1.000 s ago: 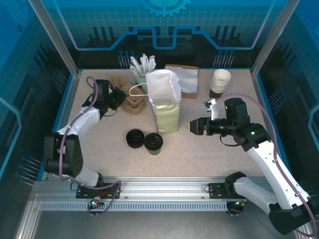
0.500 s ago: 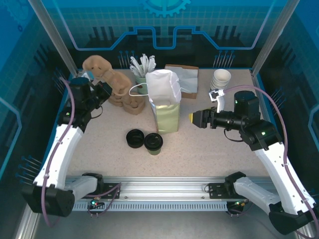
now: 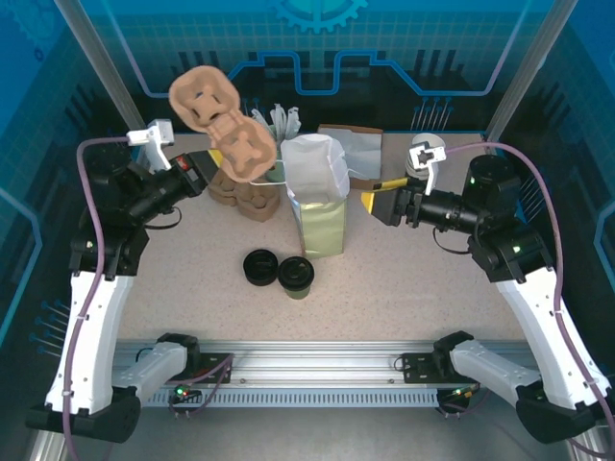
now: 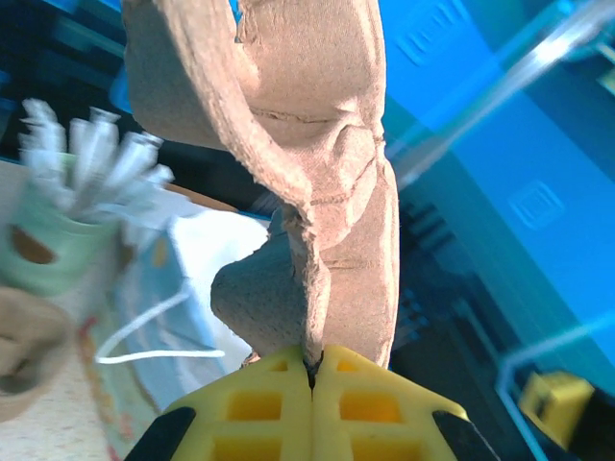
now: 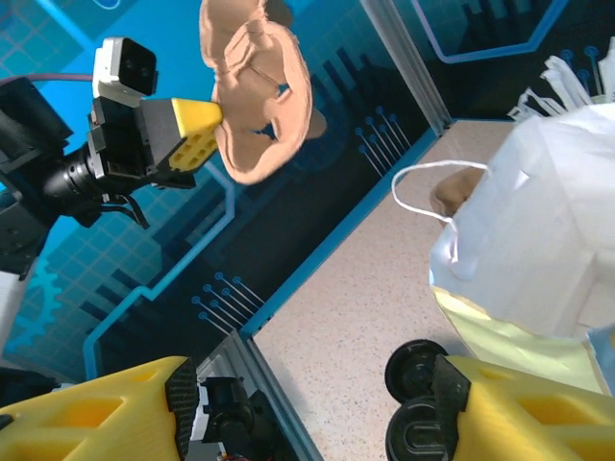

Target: Pack the takeout coffee

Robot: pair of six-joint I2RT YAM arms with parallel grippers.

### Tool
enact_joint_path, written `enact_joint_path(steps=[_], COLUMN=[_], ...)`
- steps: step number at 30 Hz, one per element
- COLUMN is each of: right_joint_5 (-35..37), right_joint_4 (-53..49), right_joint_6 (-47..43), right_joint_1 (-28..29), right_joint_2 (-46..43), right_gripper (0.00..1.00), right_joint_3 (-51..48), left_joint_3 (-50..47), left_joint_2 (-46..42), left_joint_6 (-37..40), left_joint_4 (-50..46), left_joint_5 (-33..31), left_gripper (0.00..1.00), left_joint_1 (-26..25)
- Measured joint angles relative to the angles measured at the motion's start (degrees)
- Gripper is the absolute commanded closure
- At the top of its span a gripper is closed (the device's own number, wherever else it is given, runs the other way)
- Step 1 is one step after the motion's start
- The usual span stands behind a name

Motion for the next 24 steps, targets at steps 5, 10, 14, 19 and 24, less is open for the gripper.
enact_joint_path(steps=[5, 10, 14, 19, 24], right_joint_5=[-2.7, -4.5, -5.0, -5.1, -5.3], right_joint_4=[1.7, 2.0, 2.0, 1.7, 1.4], right_joint_6=[0.2, -0.7, -2.0, -3.5, -4.2], right_joint_1=[0.7, 1.8, 2.4, 2.8, 3.4], right_joint_2=[2.3, 2.6, 2.5, 2.2, 2.2], right_gripper=[0.32, 0.32, 0.33, 0.39, 0.45], right_joint_3=[1.7, 3.1, 4.4, 4.9, 5.0], left_joint_3=[0.0, 0.0, 0.0, 0.0, 0.0], left_joint_2=[1.0, 2.3, 3.8, 6.0, 7.0], left_joint_6=[0.3, 1.7, 3.0, 4.4, 5.3], left_joint_4=[5.3, 9.5, 11.5, 12.8, 12.9], left_joint_5=[9.0, 14.7, 17.5, 19.7, 20.1], left_gripper=[0.97, 0.97, 0.97, 0.98, 0.98], left_joint_1=[-5.9, -10.5, -13.4, -16.4, -18.1])
